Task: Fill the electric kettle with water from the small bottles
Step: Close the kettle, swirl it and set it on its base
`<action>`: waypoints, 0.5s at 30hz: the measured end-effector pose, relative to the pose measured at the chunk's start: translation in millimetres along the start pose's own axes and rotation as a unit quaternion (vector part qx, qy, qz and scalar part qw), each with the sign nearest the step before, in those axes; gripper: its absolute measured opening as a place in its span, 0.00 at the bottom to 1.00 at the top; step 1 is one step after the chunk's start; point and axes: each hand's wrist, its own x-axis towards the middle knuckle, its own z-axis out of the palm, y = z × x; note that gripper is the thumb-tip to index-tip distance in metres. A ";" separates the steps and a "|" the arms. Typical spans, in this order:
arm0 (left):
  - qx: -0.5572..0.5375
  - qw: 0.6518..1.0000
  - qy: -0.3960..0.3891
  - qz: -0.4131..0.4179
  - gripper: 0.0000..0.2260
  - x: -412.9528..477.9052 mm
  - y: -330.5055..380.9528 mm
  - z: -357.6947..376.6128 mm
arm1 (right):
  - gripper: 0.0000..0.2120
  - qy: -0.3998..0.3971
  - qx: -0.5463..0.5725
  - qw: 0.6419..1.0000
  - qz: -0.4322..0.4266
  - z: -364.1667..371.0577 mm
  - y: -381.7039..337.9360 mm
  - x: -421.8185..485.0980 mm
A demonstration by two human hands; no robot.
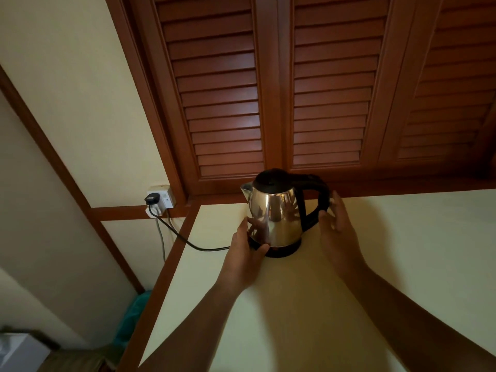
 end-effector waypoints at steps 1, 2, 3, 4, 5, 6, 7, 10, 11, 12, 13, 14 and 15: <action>0.000 1.000 -0.001 0.011 0.32 -1.1 -0.1 0.0 | 0.27 0.009 -0.014 0.999 -0.052 -4.0 -5.5 -0.5; -0.003 1.000 -0.005 0.019 0.32 -1.6 -0.1 -0.5 | 0.27 0.013 -0.029 0.994 -0.101 -7.5 -11.3 0.2; -0.006 1.000 -0.008 0.023 0.32 -1.7 -0.3 -1.0 | 0.26 0.012 -0.049 0.988 -0.143 -9.8 -16.9 2.7; -0.009 1.000 -0.012 0.024 0.32 -2.5 0.5 -2.1 | 0.26 0.008 -0.074 0.982 -0.176 -10.6 -20.9 6.7; -0.012 0.999 -0.015 0.026 0.33 -3.0 0.4 -3.0 | 0.25 0.002 -0.100 0.975 -0.199 -10.6 -23.9 10.8; -0.009 0.999 -0.021 0.029 0.33 -3.5 -0.2 -4.4 | 0.25 -0.005 -0.122 0.969 -0.216 -9.6 -26.2 14.1; -0.001 0.999 -0.025 0.035 0.33 -4.2 -1.1 -5.7 | 0.24 -0.010 -0.141 0.963 -0.229 -8.3 -27.8 16.5; 0.022 0.998 -0.031 0.043 0.33 -5.7 -8.3 -9.4 | 0.23 -0.010 -0.185 0.954 -0.235 -6.0 -29.4 19.9; 0.026 0.998 -0.031 0.044 0.33 -5.9 -10.5 -9.7 | 0.23 -0.007 -0.194 0.954 -0.229 -5.9 -29.3 20.0; 0.032 0.998 -0.031 0.043 0.33 -5.8 -13.1 -9.5 | 0.23 -0.004 -0.203 0.953 -0.223 -6.4 -29.8 19.9; 0.036 0.998 -0.031 0.040 0.33 -4.9 -14.9 -8.7 | 0.24 -0.002 -0.215 0.951 -0.221 -6.8 -30.8 19.9; 0.039 0.998 -0.032 0.036 0.33 -4.3 -15.8 -8.1 | 0.24 0.002 -0.230 0.948 -0.222 -6.8 -32.0 20.3; 0.043 0.998 -0.030 0.037 0.33 -3.6 -15.9 -7.8 | 0.24 0.006 -0.245 0.943 -0.227 -6.1 -32.9 20.9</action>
